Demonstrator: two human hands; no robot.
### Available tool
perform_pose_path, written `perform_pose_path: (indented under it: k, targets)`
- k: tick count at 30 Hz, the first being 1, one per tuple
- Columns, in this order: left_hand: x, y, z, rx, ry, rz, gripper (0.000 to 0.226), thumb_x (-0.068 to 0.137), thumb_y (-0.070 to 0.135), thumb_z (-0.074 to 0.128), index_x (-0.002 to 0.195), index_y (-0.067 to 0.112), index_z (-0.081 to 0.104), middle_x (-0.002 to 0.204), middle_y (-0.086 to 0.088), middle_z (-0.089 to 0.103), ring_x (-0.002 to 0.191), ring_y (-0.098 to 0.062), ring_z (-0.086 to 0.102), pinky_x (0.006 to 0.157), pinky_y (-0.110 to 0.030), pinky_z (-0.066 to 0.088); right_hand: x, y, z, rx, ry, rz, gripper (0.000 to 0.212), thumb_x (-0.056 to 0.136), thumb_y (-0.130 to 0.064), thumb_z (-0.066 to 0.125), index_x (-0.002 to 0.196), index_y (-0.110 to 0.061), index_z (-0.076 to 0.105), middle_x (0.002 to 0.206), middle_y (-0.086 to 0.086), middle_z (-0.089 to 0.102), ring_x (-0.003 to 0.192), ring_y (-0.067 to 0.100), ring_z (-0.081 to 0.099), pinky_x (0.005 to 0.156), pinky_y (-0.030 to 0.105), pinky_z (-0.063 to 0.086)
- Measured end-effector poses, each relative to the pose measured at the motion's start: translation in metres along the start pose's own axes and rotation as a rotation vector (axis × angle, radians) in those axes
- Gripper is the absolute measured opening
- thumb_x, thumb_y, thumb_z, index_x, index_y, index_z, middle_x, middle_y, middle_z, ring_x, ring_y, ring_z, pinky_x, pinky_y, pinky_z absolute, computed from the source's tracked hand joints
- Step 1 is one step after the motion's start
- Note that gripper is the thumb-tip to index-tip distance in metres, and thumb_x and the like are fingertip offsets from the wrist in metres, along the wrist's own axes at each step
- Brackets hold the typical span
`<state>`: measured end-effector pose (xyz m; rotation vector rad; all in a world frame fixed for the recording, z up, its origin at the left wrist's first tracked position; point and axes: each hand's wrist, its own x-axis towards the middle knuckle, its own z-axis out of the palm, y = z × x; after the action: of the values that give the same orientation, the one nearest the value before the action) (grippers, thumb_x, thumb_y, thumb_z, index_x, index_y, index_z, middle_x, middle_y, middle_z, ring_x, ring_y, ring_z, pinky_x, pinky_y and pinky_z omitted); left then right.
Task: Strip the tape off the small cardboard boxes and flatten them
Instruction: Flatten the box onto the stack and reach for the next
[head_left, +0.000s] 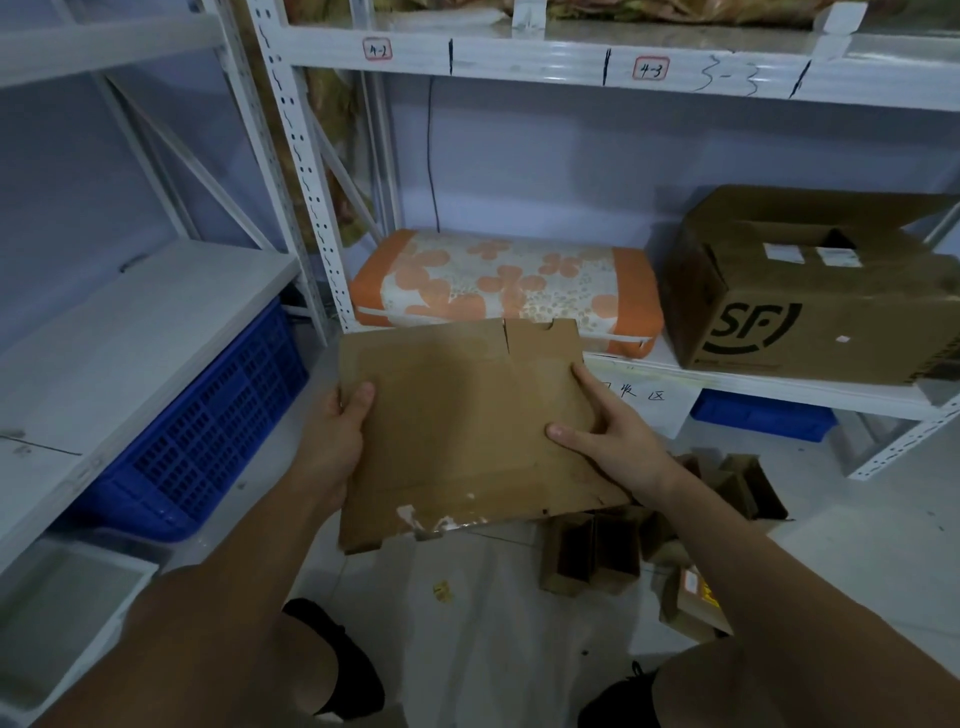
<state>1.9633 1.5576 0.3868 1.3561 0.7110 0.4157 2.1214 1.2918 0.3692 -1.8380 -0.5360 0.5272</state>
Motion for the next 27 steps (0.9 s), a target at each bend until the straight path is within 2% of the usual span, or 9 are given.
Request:
perform_pose_path:
  k: [3, 5, 8, 11, 12, 15, 16, 21, 27]
  targets:
    - [0.002, -0.014, -0.008, 0.134, -0.040, 0.111, 0.073, 0.102, 0.025, 0.063, 0.160, 0.030, 0.019, 0.132, 0.008, 0.052, 0.103, -0.008, 0.058, 0.086, -0.032, 0.053, 0.003, 0.008, 0.005, 0.011, 0.033, 0.003, 0.098, 0.078, -0.026, 0.086, 0.158, -0.029, 0.031, 0.145, -0.011, 0.046, 0.120, 0.002, 0.055, 0.088, 0.016, 0.052]
    - [0.007, -0.025, -0.018, 0.327, -0.185, 0.132, 0.097, 0.086, 0.033, 0.083, 0.157, 0.041, 0.017, 0.137, 0.012, 0.046, 0.116, -0.009, 0.055, 0.095, -0.038, 0.054, 0.004, 0.017, 0.011, 0.038, 0.052, 0.024, 0.099, 0.077, -0.024, 0.087, 0.158, -0.027, 0.030, 0.138, -0.014, 0.048, 0.120, 0.005, 0.055, 0.085, 0.017, 0.054]
    - [0.012, -0.043, -0.027, 0.658, -0.383, 0.016, 0.129, 0.059, 0.046, 0.099, 0.158, 0.045, 0.016, 0.156, 0.004, 0.028, 0.133, -0.019, 0.041, 0.109, -0.044, 0.045, 0.007, 0.036, 0.022, 0.065, 0.098, 0.089, 0.101, 0.078, -0.024, 0.088, 0.159, -0.027, 0.028, 0.140, -0.012, 0.047, 0.117, 0.006, 0.055, 0.075, 0.011, 0.054]
    - [0.025, -0.068, -0.035, 0.790, -0.415, -0.083, 0.141, 0.060, 0.039, 0.100, 0.163, 0.041, 0.002, 0.161, 0.000, 0.017, 0.142, -0.025, 0.034, 0.114, -0.044, 0.038, 0.013, 0.062, 0.040, -0.015, 0.086, 0.151, 0.101, 0.079, -0.031, 0.087, 0.159, -0.033, 0.027, 0.144, -0.009, 0.039, 0.124, 0.012, 0.047, 0.077, 0.009, 0.049]
    - [0.031, -0.079, -0.039, 0.829, -0.422, -0.113, 0.144, 0.061, 0.039, 0.099, 0.163, 0.040, -0.001, 0.162, -0.002, 0.015, 0.144, -0.027, 0.033, 0.114, -0.044, 0.038, 0.016, 0.071, 0.049, -0.038, 0.073, 0.180, 0.101, 0.079, -0.033, 0.086, 0.159, -0.037, 0.025, 0.143, -0.010, 0.037, 0.123, 0.012, 0.045, 0.083, 0.012, 0.049]
    - [0.054, -0.122, -0.053, 0.972, -0.431, -0.207, 0.145, 0.063, 0.044, 0.097, 0.164, 0.038, -0.008, 0.163, -0.005, 0.010, 0.143, -0.032, 0.036, 0.113, -0.044, 0.040, 0.024, 0.108, 0.085, -0.105, 0.034, 0.298, 0.102, 0.082, -0.033, 0.083, 0.159, -0.044, 0.016, 0.151, -0.005, 0.033, 0.128, 0.022, 0.046, 0.101, 0.041, 0.050]
    - [0.061, -0.138, -0.058, 1.025, -0.433, -0.232, 0.145, 0.064, 0.047, 0.096, 0.163, 0.038, -0.009, 0.163, -0.006, 0.009, 0.143, -0.033, 0.038, 0.112, -0.044, 0.042, 0.026, 0.124, 0.098, -0.126, 0.018, 0.333, 0.102, 0.084, -0.033, 0.081, 0.159, -0.044, 0.013, 0.155, -0.002, 0.032, 0.132, 0.025, 0.046, 0.104, 0.044, 0.048]
    - [0.106, -0.230, -0.082, 1.109, -0.517, -0.318, 0.141, 0.071, 0.048, 0.093, 0.162, 0.038, -0.014, 0.160, -0.007, 0.008, 0.134, -0.031, 0.046, 0.107, -0.034, 0.045, 0.038, 0.220, 0.158, -0.097, -0.069, 0.544, 0.097, 0.093, -0.034, 0.073, 0.159, -0.046, 0.004, 0.159, -0.001, 0.034, 0.132, 0.024, 0.050, 0.104, 0.038, 0.050]
    - [0.156, -0.350, -0.087, 1.095, -0.579, -0.395, 0.138, 0.073, 0.038, 0.093, 0.163, 0.037, -0.010, 0.160, -0.004, 0.011, 0.128, -0.024, 0.052, 0.100, -0.028, 0.050, 0.045, 0.334, 0.202, -0.117, -0.055, 0.692, 0.100, 0.095, -0.030, 0.069, 0.158, -0.045, -0.006, 0.159, 0.001, 0.036, 0.135, 0.027, 0.048, 0.112, 0.047, 0.042]
